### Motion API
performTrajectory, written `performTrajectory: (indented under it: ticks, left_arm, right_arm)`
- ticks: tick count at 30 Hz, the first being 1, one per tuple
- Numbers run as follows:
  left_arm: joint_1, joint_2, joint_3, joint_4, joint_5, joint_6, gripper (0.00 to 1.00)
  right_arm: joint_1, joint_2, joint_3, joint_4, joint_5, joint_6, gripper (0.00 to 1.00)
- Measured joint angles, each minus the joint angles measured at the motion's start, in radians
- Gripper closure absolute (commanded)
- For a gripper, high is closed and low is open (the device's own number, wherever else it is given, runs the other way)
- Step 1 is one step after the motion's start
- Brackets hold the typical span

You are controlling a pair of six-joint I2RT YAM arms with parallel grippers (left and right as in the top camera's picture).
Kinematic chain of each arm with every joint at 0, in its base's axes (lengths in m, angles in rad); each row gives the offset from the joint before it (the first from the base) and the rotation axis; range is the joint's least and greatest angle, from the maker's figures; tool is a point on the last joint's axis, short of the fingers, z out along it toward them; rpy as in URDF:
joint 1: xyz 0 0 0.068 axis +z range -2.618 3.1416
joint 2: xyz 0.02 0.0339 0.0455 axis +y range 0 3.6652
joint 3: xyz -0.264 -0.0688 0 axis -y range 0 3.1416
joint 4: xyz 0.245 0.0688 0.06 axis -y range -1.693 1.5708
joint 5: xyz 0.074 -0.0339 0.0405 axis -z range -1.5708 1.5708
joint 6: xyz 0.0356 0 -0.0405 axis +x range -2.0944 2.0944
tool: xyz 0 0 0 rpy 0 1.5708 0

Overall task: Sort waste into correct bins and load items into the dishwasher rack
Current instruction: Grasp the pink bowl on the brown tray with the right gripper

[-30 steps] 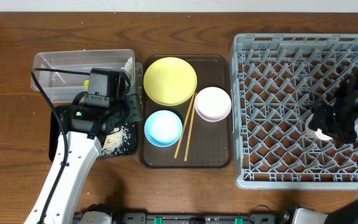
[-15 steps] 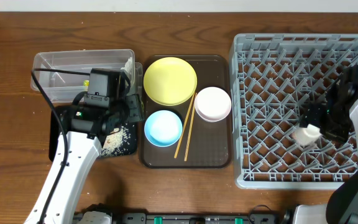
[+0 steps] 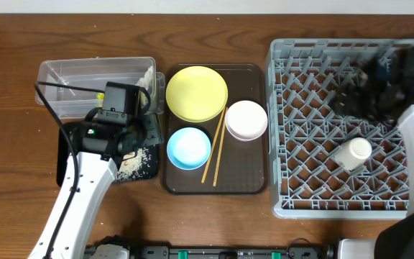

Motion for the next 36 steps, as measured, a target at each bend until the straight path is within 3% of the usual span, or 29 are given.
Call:
performTrajectory:
  ticks: [12,25,33,36]
  left_arm:
    - [0.000,0.000,0.000,-0.021,-0.066,-0.067,0.41]
    - [0.000,0.000,0.000,-0.021,-0.072,-0.067,0.40]
    - [0.000,0.000,0.000,-0.022,-0.072,-0.067,0.40]
    - [0.000,0.000,0.000,-0.021,-0.072,-0.067,0.40]
  right_arm:
    - [0.412,0.050,0.004,0.232,0.008,-0.310,0.28]
    - [0.509,0.355,0.004,0.360,0.074,-0.446,0.31]
    - [0.554,0.446,0.004,0.343,0.106,-0.482,0.45]
    - [0.558,0.450,0.004,0.335,0.120,-0.484,0.55]
